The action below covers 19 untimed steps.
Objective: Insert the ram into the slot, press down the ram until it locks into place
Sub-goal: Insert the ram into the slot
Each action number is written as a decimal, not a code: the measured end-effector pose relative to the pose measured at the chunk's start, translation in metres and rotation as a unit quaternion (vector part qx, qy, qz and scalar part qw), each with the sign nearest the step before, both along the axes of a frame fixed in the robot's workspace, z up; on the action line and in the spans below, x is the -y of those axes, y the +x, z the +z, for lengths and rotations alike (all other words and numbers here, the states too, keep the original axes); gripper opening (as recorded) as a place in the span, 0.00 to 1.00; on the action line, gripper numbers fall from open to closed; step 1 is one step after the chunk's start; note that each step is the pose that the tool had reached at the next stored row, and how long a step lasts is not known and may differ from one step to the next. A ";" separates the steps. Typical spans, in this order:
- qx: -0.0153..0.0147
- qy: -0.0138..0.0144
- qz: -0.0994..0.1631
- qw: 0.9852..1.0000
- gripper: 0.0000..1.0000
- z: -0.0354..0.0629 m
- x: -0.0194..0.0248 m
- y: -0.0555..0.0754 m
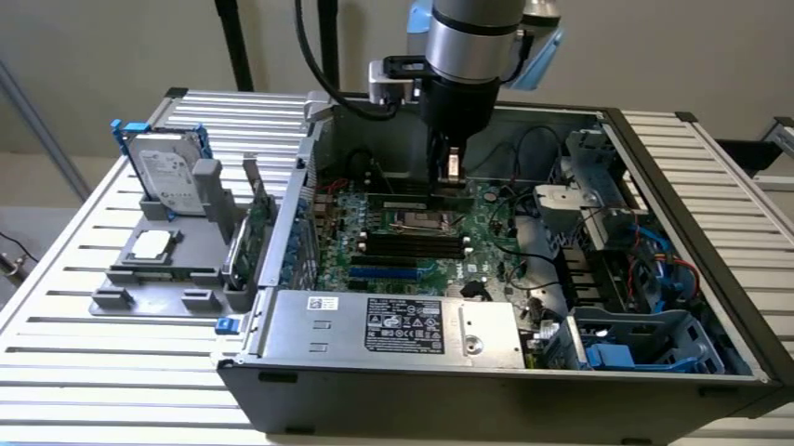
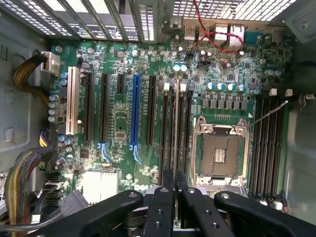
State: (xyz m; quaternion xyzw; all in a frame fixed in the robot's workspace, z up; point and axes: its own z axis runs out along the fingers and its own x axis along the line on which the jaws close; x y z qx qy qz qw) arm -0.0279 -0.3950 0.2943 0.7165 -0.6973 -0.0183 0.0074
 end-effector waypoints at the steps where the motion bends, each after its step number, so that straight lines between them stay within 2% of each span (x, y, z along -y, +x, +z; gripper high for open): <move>1: 0.000 0.000 0.000 1.000 0.13 -0.0018 -0.0001 0.001; 7: 0.000 0.000 -0.005 1.000 0.13 -0.0126 -0.0006 0.005; 10: 0.000 -0.002 -0.009 1.000 0.13 -0.0177 -0.0007 0.005; 14: 0.000 -0.005 -0.012 1.000 0.13 -0.0236 -0.0007 0.005; 19: 0.000 -0.012 -0.013 1.000 0.13 -0.0302 -0.0010 0.004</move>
